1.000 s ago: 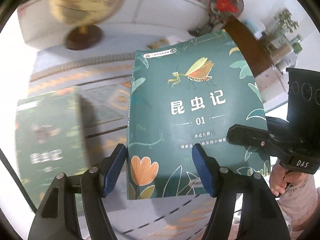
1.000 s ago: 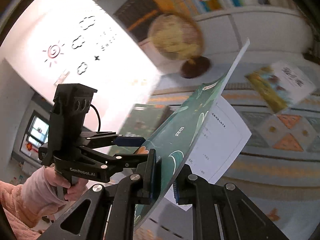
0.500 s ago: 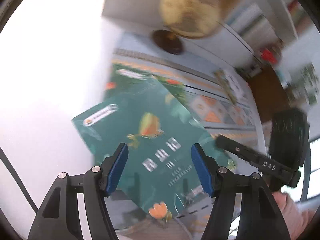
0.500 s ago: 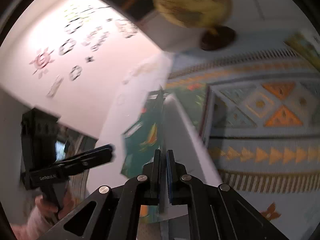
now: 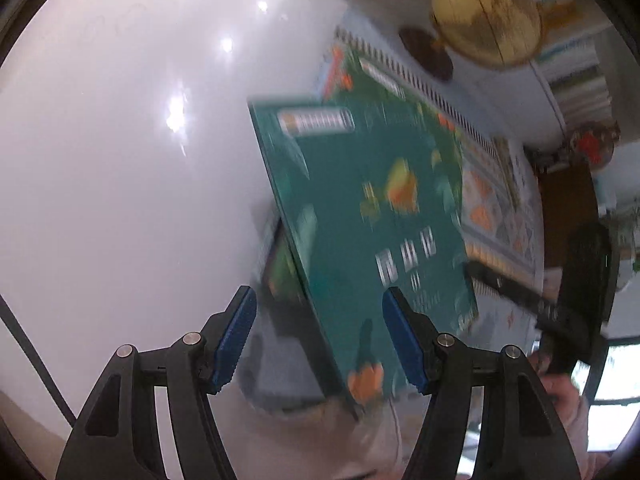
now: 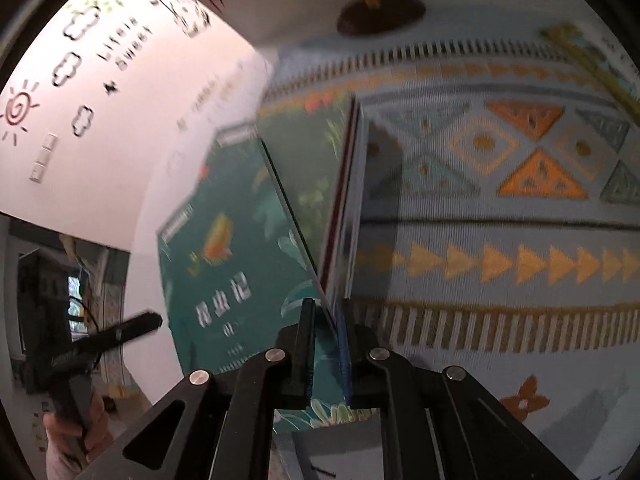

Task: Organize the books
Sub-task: 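Carry the upright mantis-cover book beside the row with both tools, then open the right gripper to stand the mantis-cover book, withdraw both tools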

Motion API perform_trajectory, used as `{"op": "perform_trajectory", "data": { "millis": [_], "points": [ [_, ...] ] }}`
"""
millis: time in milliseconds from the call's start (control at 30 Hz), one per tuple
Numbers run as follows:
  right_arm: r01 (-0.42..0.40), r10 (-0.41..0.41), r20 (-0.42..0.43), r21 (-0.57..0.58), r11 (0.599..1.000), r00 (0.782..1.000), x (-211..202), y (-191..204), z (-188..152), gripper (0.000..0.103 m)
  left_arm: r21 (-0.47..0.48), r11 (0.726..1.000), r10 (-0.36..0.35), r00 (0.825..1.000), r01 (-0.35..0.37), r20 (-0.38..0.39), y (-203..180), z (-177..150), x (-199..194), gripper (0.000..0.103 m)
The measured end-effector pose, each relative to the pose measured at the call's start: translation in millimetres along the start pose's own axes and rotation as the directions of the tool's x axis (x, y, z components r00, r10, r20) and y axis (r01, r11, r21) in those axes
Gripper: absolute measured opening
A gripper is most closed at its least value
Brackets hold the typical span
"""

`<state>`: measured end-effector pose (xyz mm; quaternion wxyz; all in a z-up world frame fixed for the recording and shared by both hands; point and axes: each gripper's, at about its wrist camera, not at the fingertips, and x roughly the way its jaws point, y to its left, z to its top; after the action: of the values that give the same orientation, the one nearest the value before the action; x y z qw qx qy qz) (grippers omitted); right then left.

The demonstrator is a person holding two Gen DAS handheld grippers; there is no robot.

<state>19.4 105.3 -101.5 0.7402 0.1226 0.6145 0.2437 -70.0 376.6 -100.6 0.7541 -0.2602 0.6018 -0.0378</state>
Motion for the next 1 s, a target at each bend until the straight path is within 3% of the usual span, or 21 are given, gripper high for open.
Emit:
{"op": "perform_trajectory", "data": {
  "millis": [133, 200, 400, 567, 767, 1000],
  "points": [
    [-0.009, 0.009, -0.029, -0.008, 1.000, 1.000, 2, 0, -5, 0.020, 0.014, 1.000, -0.001, 0.993, 0.003, -0.118, -18, -24, 20, 0.067],
    [-0.005, 0.004, -0.049, -0.020, 1.000, 0.999, 6, 2, -7, 0.024, 0.022, 0.999, -0.021, 0.990, 0.025, -0.136, -23, -28, 25, 0.067],
    [-0.007, 0.004, -0.060, -0.059, 0.998, 0.998, -3, 14, -28, 0.027, 0.086, 0.996, 0.017, 0.997, -0.010, -0.074, -47, -8, 8, 0.067],
    [-0.053, 0.054, -0.038, 0.005, 0.999, 0.998, -5, 17, -38, 0.027, 0.103, 0.994, 0.026, 0.999, -0.022, -0.040, -48, 20, 4, 0.067],
    [-0.085, 0.083, 0.025, 0.076, 0.993, 0.996, -1, 16, -18, 0.027, 0.138, 0.986, 0.091, 0.996, -0.089, -0.011, -48, 52, 16, 0.067],
    [-0.067, 0.064, 0.046, 0.077, 0.995, 0.997, -6, 17, -14, 0.028, 0.164, 0.980, 0.117, 0.993, -0.116, 0.002, -52, 61, 20, 0.067]
  ]
}}
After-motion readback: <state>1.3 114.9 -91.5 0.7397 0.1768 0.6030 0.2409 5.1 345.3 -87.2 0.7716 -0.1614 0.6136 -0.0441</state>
